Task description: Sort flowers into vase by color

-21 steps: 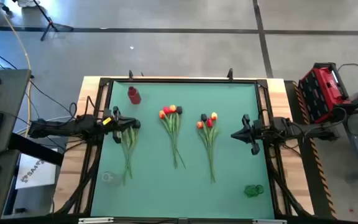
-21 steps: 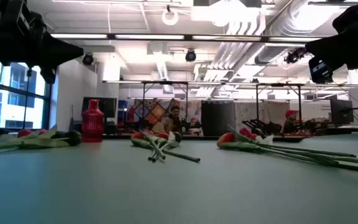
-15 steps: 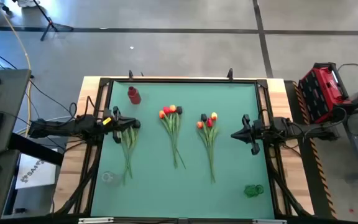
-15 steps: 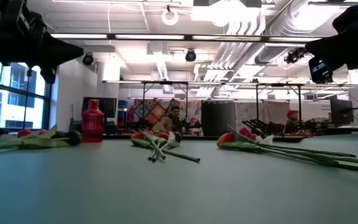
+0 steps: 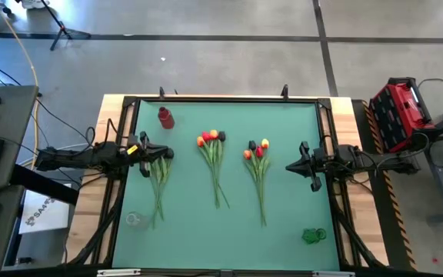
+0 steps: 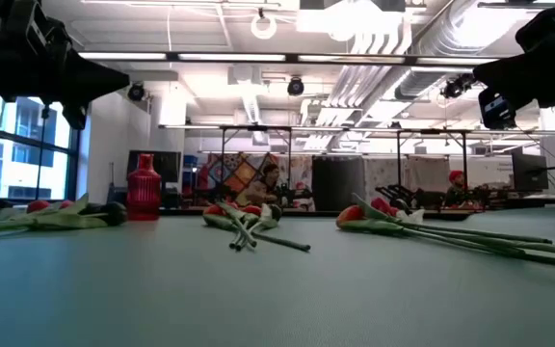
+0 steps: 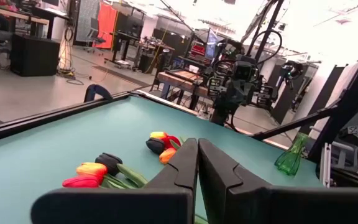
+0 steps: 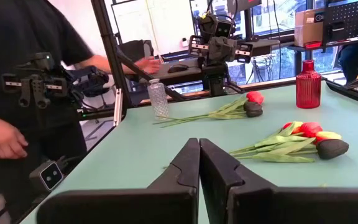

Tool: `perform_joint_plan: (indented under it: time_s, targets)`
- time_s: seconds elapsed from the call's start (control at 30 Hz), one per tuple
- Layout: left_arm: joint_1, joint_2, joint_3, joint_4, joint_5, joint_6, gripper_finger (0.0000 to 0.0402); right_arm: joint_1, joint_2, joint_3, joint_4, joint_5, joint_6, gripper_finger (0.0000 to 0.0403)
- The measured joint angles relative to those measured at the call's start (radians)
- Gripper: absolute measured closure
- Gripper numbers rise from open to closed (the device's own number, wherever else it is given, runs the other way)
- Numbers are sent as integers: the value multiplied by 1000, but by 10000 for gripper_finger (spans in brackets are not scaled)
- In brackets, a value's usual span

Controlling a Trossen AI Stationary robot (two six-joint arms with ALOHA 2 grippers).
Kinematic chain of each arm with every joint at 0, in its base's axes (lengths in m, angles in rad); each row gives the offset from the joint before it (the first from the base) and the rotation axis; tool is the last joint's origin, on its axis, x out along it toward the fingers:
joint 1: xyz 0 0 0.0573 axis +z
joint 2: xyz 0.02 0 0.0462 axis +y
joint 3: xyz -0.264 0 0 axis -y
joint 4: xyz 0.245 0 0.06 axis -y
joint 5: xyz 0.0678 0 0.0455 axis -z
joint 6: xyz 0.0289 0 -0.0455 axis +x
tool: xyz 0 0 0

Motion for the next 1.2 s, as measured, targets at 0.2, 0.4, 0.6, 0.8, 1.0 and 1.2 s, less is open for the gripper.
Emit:
perform_joint_plan:
  time_s: [0.2, 0.4, 0.6, 0.8, 1.0, 1.2]
  targets:
    - [0, 0, 0, 0, 0, 0, 402, 0, 0, 0, 0, 0, 0, 402]
    - [0, 0, 0, 0, 0, 0, 401, 0, 0, 0, 0, 0, 0, 402]
    - [0, 0, 0, 0, 0, 0, 401, 0, 0, 0, 0, 0, 0, 402]
    - [0, 0, 0, 0, -5, 51, 402, 0, 0, 0, 0, 0, 0, 402]
    - [0, 0, 0, 0, -9, 184, 401, 0, 0, 0, 0, 0, 0, 402]
    - [0, 0, 0, 5, -47, 190, 401, 0, 0, 0, 13, 81, -168, 402]
